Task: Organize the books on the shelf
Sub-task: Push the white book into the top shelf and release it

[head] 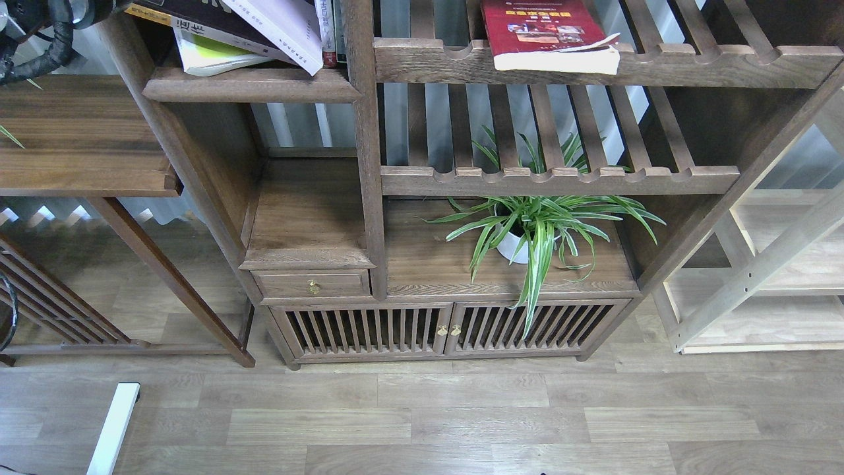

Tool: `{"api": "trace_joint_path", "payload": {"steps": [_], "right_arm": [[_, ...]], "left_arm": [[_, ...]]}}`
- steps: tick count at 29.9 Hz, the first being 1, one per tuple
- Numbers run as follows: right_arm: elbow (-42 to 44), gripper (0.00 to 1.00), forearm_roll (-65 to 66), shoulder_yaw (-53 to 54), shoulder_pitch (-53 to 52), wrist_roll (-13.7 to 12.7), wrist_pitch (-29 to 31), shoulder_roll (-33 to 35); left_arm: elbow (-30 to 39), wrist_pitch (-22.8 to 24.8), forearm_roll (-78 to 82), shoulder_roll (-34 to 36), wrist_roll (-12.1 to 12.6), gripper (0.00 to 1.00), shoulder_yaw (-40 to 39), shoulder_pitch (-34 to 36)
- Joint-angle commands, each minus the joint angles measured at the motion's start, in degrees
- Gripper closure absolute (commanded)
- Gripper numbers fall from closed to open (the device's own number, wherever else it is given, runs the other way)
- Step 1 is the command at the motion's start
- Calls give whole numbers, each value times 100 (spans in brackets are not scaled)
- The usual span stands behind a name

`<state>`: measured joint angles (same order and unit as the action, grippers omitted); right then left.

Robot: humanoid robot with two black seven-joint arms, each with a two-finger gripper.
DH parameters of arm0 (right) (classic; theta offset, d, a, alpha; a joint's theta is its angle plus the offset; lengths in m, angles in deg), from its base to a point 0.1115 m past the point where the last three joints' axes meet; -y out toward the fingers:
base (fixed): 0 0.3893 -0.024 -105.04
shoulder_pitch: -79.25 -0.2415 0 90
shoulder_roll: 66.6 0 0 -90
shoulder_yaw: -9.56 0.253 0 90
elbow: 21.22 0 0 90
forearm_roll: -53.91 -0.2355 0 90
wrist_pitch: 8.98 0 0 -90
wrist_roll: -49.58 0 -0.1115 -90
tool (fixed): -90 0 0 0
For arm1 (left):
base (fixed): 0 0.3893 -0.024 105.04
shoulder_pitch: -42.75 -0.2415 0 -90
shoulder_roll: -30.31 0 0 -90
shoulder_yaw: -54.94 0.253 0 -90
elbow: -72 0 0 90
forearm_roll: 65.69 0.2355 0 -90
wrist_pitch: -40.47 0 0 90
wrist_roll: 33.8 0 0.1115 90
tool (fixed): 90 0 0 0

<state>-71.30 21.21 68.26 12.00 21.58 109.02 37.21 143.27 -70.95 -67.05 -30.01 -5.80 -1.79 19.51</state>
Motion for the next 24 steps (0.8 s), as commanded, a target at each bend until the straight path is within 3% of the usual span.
{"api": "trace_joint_path", "payload": {"steps": [1,6,11,20,24], "right_arm": [[7,45,0,1,2,0,0,-1],[-2,45,-9,18,54,0,0,8],[-11,45,-9,36,186,0,0,8],[-98,45,-9,27,371,0,0,8],[-98,45,-9,27,380,0,0,-10]], "left_arm": [[212,-72,-154,-41,1,35,240,-49],[37,59,-137,3,1,52,277,-206],[-507,700,-102,-111,1,67,232,-268],[-2405,1754,522,-734,1,71,-269,65],[-2741,1844,575,-1200,1,61,-181,197]]}}
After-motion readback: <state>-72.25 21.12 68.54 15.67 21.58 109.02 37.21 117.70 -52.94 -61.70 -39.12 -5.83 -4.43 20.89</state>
